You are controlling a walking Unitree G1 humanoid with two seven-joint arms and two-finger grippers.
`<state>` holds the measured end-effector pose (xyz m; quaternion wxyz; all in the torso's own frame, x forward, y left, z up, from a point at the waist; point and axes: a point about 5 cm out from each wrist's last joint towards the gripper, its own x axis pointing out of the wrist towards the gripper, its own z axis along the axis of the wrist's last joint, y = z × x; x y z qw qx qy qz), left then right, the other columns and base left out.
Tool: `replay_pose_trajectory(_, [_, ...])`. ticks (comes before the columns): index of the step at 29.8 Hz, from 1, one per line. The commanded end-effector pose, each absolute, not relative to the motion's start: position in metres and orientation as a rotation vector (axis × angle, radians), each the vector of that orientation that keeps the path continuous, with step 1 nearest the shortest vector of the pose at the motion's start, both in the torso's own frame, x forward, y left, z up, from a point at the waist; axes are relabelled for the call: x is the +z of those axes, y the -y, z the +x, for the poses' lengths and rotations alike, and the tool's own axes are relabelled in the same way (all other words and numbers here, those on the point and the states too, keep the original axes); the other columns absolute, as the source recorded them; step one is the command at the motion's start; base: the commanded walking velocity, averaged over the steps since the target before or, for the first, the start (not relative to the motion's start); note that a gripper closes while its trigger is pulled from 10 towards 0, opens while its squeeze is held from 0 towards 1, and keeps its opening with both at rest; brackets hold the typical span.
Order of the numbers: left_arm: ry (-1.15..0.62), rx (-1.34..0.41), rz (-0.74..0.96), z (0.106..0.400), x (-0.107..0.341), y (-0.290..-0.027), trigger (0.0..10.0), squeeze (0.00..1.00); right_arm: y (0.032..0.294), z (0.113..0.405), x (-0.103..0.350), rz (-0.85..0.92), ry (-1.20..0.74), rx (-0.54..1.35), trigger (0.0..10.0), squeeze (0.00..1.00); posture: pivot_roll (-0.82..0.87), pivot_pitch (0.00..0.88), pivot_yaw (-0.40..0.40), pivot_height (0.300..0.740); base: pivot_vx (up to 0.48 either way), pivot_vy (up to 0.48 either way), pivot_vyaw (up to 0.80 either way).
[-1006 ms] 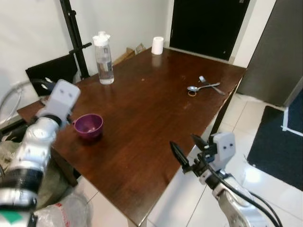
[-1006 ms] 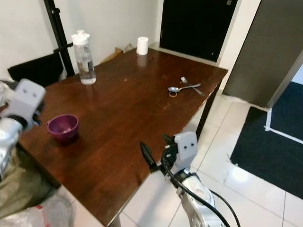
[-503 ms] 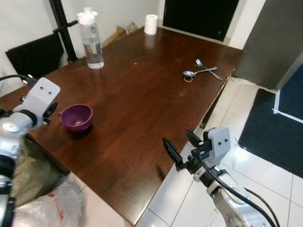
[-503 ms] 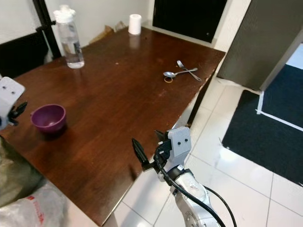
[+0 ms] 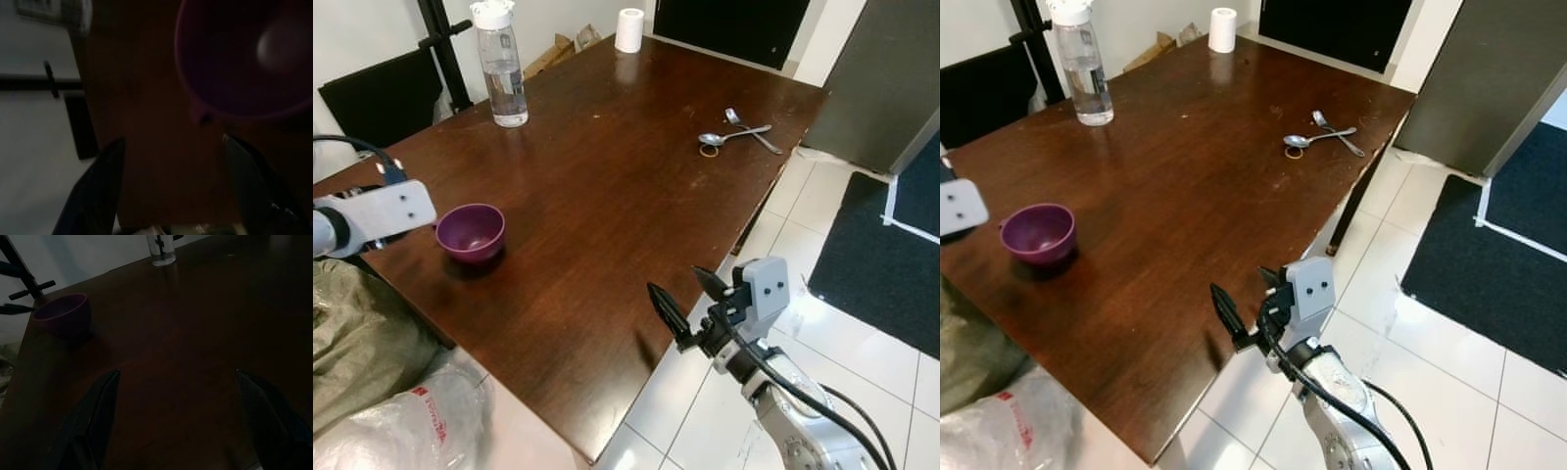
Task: Setting the table
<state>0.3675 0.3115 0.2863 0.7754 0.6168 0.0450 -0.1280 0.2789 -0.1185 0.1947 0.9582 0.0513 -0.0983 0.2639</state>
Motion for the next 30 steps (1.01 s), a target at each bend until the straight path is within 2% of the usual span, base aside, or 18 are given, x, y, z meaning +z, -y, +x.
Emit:
replay_pose_trajectory(1, [-0.121, -0.317, 1.415, 0.369, 0.280, -0.308, 10.0, 1.00, 0.121, 0.276, 0.194, 0.110, 0.190, 0.534, 10.0, 0.00, -0.05, 0.244, 0.065, 0.740, 0.000, 0.000, 0.00])
replay_pose_trajectory(4, [-0.100, -0.346, 1.460, 0.373, 0.277, -0.298, 10.0, 1.00, 0.123, 0.277, 0.194, 0.105, 0.190, 0.532, 10.0, 0.00, -0.04, 0.240, 0.064, 0.740, 0.000, 0.000, 0.00])
replay_pose_trajectory(5, [-0.090, -0.354, 1.475, 0.376, 0.277, -0.294, 10.0, 0.95, 0.123, 0.278, 0.194, 0.103, 0.190, 0.532, 10.0, 0.00, -0.04, 0.236, 0.065, 0.740, 0.000, 0.000, 0.00])
replay_pose_trajectory(6, [-0.080, -0.361, 1.492, 0.378, 0.276, -0.289, 10.0, 0.00, 0.123, 0.279, 0.194, 0.102, 0.191, 0.533, 10.0, 0.00, -0.04, 0.233, 0.067, 0.740, 0.000, 0.000, 0.00])
replay_pose_trajectory(12, [-0.090, -0.411, 1.532, 0.388, 0.265, -0.268, 10.0, 0.00, 0.119, 0.281, 0.196, 0.106, 0.197, 0.539, 10.0, 0.00, -0.04, 0.221, 0.067, 0.740, 0.000, 0.000, 0.00])
replay_pose_trajectory(17, [-0.105, -0.415, 1.548, 0.391, 0.257, -0.263, 10.0, 0.00, 0.119, 0.281, 0.196, 0.104, 0.198, 0.540, 10.0, 0.00, -0.05, 0.220, 0.067, 0.740, 0.000, 0.000, 0.00])
replay_pose_trajectory(18, [-0.111, -0.410, 1.551, 0.393, 0.250, -0.258, 9.5, 0.00, 0.120, 0.281, 0.196, 0.101, 0.197, 0.539, 10.0, 0.00, -0.05, 0.218, 0.070, 0.740, 0.000, 0.000, 0.00])
replay_pose_trajectory(21, [-0.113, -0.405, 1.551, 0.394, 0.248, -0.257, 9.5, 0.00, 0.120, 0.281, 0.196, 0.099, 0.197, 0.538, 10.0, 0.00, -0.05, 0.218, 0.070, 0.740, 0.000, 0.000, 0.00])
replay_pose_trajectory(23, [-0.118, -0.393, 1.546, 0.395, 0.244, -0.257, 0.0, 0.00, 0.121, 0.281, 0.196, 0.099, 0.197, 0.536, 10.0, 0.00, -0.05, 0.215, 0.070, 0.740, 0.000, 0.000, 0.00])
replay_pose_trajectory(30, [-0.119, -0.392, 1.524, 0.394, 0.238, -0.256, 0.0, 0.00, 0.122, 0.281, 0.196, 0.098, 0.197, 0.534, 10.0, 0.00, -0.05, 0.213, 0.069, 0.740, 0.000, 0.000, 0.00])
